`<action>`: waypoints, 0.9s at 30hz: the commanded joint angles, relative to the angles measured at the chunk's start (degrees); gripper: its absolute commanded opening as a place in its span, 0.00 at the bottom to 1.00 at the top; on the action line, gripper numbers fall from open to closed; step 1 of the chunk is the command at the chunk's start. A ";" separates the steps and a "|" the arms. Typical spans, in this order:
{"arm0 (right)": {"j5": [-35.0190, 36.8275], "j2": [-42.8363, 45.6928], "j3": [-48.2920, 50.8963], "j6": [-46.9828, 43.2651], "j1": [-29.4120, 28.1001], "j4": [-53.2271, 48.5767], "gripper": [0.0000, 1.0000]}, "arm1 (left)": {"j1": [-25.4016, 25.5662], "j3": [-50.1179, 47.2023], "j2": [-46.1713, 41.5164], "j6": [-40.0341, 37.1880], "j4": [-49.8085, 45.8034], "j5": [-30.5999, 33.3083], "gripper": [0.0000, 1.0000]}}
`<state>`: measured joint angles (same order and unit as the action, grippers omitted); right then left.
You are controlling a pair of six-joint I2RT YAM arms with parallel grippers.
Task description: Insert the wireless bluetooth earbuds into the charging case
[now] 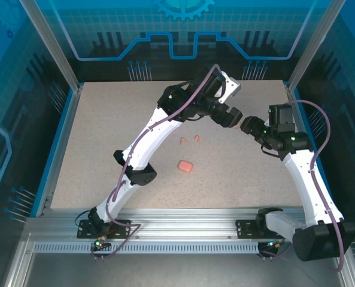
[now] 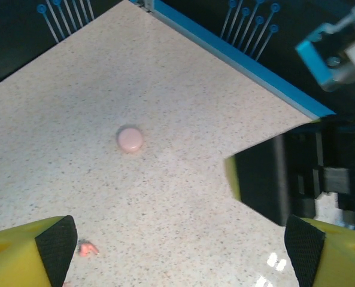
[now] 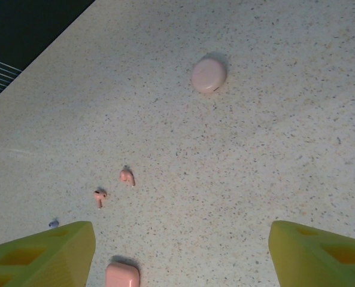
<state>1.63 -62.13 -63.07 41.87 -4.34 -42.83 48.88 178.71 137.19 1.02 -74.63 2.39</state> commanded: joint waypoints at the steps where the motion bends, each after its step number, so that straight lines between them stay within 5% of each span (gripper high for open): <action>1: 1.89 2.39 1.18 -1.13 0.90 -1.22 0.78 | -0.23 2.55 -2.94 -2.11 5.59 -1.42 0.99; 9: 0.15 2.03 0.24 -2.64 3.34 -1.16 0.78 | -1.09 2.59 -1.97 -1.62 37.44 -16.48 0.99; 13: -0.20 1.08 -0.04 -2.82 3.47 -0.61 0.78 | -6.66 2.54 1.04 17.66 60.45 -29.96 0.99; 16: -0.22 0.69 -0.30 -2.93 3.58 -0.43 0.78 | -11.94 2.49 2.16 31.08 71.85 -34.33 0.99; 19: -0.44 0.37 -0.22 -2.94 3.55 0.39 0.78 | -16.62 2.60 1.74 40.22 69.34 -41.37 0.99; 21: -1.05 -0.46 -0.09 -2.65 3.58 1.23 0.78 | -17.60 2.58 1.03 39.48 64.13 -46.24 0.99; 25: -1.54 -1.76 0.27 -1.76 2.84 2.76 0.78 | -14.90 2.59 -3.84 17.45 35.94 -39.62 0.99; 27: -1.14 -2.00 0.40 -1.40 2.16 3.35 0.78 | -14.38 2.58 -4.92 13.01 28.03 -36.69 0.99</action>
<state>1.06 -63.83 -62.33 39.92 -1.76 -41.50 31.51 178.71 136.77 23.90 -29.87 -35.40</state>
